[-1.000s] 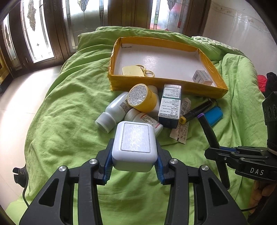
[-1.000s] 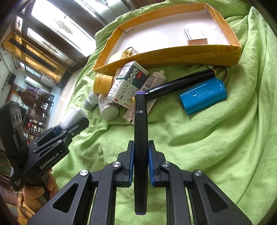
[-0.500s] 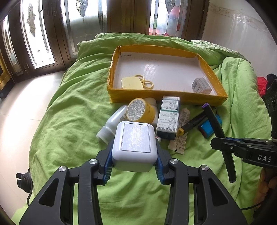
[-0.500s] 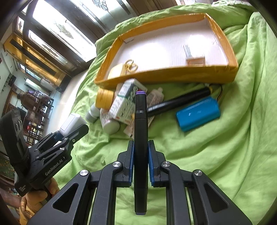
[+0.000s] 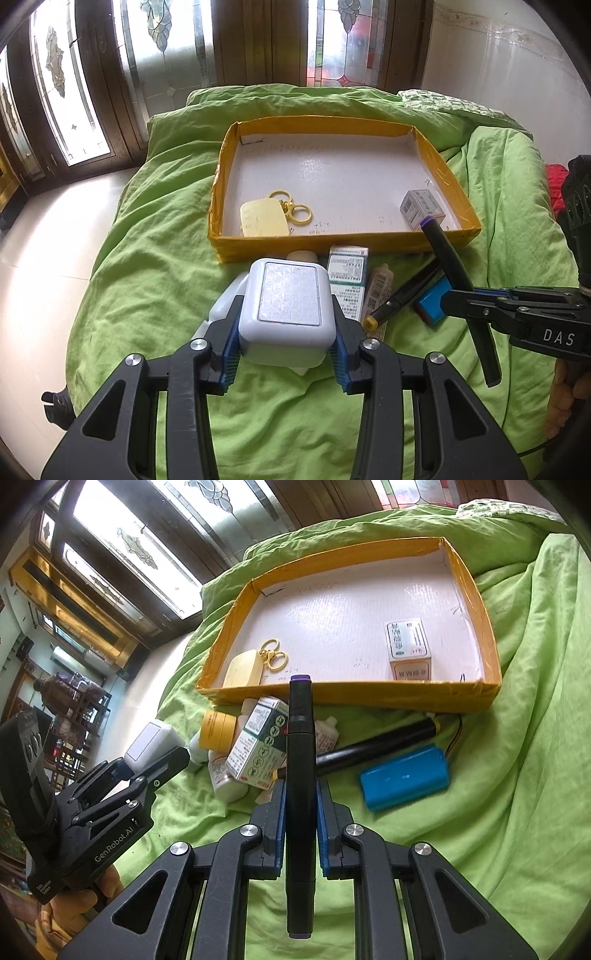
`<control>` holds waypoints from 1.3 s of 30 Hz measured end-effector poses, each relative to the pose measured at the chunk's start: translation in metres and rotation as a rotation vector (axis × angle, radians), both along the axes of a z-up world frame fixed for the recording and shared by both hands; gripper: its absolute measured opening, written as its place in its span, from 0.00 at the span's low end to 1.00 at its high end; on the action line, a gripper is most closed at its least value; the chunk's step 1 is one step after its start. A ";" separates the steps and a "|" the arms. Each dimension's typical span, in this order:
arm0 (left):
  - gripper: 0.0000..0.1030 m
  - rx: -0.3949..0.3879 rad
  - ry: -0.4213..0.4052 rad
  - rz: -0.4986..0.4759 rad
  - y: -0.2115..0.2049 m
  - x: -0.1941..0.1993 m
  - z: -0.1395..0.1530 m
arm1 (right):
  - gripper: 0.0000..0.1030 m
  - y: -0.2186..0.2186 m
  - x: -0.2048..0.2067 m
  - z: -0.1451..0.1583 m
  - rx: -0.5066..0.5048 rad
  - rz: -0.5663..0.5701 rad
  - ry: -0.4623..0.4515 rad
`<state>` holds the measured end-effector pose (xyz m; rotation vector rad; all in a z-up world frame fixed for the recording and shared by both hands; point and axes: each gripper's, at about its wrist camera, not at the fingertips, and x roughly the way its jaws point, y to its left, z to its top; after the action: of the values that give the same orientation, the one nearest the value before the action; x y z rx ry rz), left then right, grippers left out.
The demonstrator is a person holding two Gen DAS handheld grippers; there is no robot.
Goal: Organize rigid objects
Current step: 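Carry the adapter with the left tool while the right tool carries the marker into the tray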
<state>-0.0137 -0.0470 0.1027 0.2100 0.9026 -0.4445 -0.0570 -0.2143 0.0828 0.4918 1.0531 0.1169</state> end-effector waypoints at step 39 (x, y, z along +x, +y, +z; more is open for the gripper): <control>0.38 -0.050 0.073 -0.058 -0.095 0.092 0.000 | 0.13 -0.123 0.061 0.014 -0.039 -0.269 -0.033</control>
<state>0.0779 -0.1424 0.1031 0.1758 0.9572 -0.5310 0.0044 -0.3378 0.0963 0.5897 0.9458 -0.1331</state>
